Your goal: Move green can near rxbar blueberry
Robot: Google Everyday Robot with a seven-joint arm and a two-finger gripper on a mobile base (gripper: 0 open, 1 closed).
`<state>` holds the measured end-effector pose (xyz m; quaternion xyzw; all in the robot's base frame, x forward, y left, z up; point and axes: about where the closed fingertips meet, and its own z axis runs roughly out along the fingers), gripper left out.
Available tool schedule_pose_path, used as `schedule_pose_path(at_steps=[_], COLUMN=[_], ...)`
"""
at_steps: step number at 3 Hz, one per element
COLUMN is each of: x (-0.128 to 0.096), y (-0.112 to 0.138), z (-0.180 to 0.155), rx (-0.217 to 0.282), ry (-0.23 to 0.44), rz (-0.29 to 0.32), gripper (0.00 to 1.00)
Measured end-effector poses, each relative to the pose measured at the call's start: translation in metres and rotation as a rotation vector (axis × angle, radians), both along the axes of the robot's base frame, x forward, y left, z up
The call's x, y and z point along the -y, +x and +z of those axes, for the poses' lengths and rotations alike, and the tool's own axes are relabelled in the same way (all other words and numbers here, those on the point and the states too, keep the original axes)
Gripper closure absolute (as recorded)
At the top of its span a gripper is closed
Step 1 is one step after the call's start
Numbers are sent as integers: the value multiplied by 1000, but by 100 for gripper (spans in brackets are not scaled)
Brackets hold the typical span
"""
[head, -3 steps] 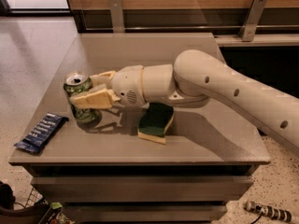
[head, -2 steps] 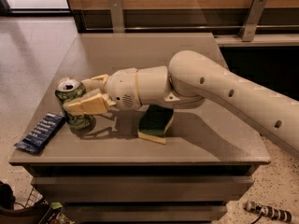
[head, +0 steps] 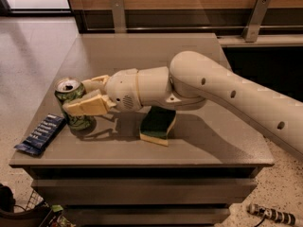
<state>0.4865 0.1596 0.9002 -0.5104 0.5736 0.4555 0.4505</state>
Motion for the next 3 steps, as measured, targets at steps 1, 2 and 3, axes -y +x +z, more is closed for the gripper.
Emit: schedule_pose_path(at_steps=[1, 2, 3], x=[-2, -4, -4], y=[-2, -3, -3], z=[1, 1, 1], rx=[1, 2, 2], ry=[-1, -1, -1], rz=[5, 9, 9], gripper=[15, 0, 0])
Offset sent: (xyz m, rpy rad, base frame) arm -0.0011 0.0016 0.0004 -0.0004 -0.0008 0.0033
